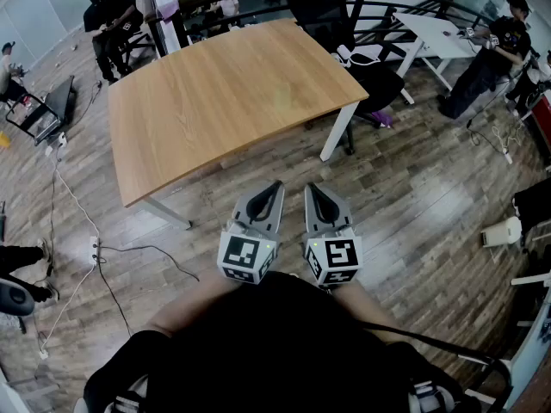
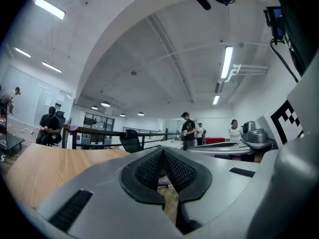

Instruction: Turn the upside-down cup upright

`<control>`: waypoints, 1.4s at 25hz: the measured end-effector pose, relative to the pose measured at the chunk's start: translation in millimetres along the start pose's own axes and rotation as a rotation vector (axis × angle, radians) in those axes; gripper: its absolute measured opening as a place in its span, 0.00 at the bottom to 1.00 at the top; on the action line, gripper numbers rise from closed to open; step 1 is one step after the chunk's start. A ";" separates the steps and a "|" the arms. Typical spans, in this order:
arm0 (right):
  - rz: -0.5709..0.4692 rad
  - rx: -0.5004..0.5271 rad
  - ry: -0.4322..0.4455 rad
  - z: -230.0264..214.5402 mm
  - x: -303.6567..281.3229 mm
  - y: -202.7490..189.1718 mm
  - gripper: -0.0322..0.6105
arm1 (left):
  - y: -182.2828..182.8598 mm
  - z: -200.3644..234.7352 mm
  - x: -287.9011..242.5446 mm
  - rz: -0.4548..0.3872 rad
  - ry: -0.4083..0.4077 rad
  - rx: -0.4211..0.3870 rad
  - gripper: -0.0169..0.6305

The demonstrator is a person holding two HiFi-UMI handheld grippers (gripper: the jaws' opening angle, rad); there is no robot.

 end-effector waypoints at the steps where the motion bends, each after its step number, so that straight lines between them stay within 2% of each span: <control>1: 0.000 0.000 -0.001 -0.9 -0.2 -1.0 0.07 | -1.2 -0.9 -0.6 0.000 -0.003 -0.001 0.04; 16: -0.002 -0.013 -0.044 13.3 -13.5 -6.4 0.07 | -9.1 19.0 5.1 -0.009 -0.038 0.020 0.04; 25: -0.003 -0.103 -0.128 13.8 -34.9 -15.9 0.07 | -23.5 55.8 10.6 0.016 -0.045 0.039 0.04; 29: 0.008 -0.094 -0.134 -1.0 -65.4 -21.9 0.07 | -35.2 76.9 -13.7 0.035 -0.037 0.047 0.04; 35: 0.027 -0.105 -0.106 -50.3 -137.7 -32.6 0.07 | -53.4 106.5 -84.2 0.071 -0.014 0.053 0.04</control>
Point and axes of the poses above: the fingertips, and each gripper's own axes: x backward along the fingers, z to its left, y out of its top, the point moved 2 cm from there along x, backward along the fingers, and after that the axes turned 2 degrees about -x, right-handed, at the moved point
